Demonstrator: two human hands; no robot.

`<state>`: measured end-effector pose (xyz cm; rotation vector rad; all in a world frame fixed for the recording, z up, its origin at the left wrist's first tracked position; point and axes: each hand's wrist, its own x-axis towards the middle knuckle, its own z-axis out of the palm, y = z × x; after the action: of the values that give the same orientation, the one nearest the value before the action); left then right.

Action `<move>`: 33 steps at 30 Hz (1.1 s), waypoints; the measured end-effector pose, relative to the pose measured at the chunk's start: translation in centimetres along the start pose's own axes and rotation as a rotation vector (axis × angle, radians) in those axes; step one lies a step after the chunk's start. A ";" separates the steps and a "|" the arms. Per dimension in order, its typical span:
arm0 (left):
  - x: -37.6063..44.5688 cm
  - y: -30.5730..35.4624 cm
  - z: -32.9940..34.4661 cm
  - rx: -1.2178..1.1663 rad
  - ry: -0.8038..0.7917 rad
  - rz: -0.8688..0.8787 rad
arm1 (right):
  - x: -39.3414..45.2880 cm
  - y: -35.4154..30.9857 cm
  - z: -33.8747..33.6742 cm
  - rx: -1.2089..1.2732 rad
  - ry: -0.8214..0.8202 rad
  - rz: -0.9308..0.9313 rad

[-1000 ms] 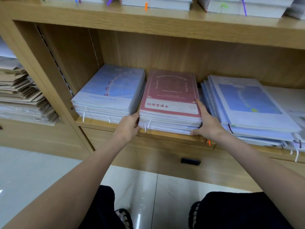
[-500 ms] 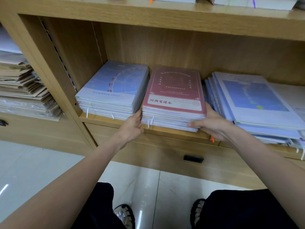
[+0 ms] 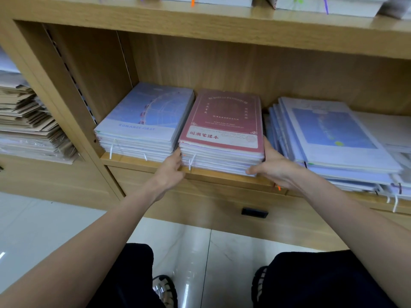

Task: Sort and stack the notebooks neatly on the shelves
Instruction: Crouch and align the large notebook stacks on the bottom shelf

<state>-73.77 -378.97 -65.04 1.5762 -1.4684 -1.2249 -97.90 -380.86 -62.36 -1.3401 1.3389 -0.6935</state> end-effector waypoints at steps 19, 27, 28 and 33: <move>-0.7 0.3 0.3 -0.001 0.000 0.014 | -0.1 1.2 0.7 -0.657 0.332 -0.123; -1.0 0.6 0.3 0.004 0.003 0.024 | -0.7 0.5 0.1 -0.581 0.220 -0.090; -1.0 0.6 0.3 0.007 0.003 0.025 | -0.7 0.4 0.0 -0.577 0.226 -0.093; -0.6 0.5 0.6 -0.013 0.030 0.014 | -0.4 0.5 0.5 -0.540 0.264 -0.106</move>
<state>-74.42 -378.40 -64.69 1.5667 -1.4477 -1.1949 -97.67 -380.24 -62.79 -1.8033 1.7590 -0.6170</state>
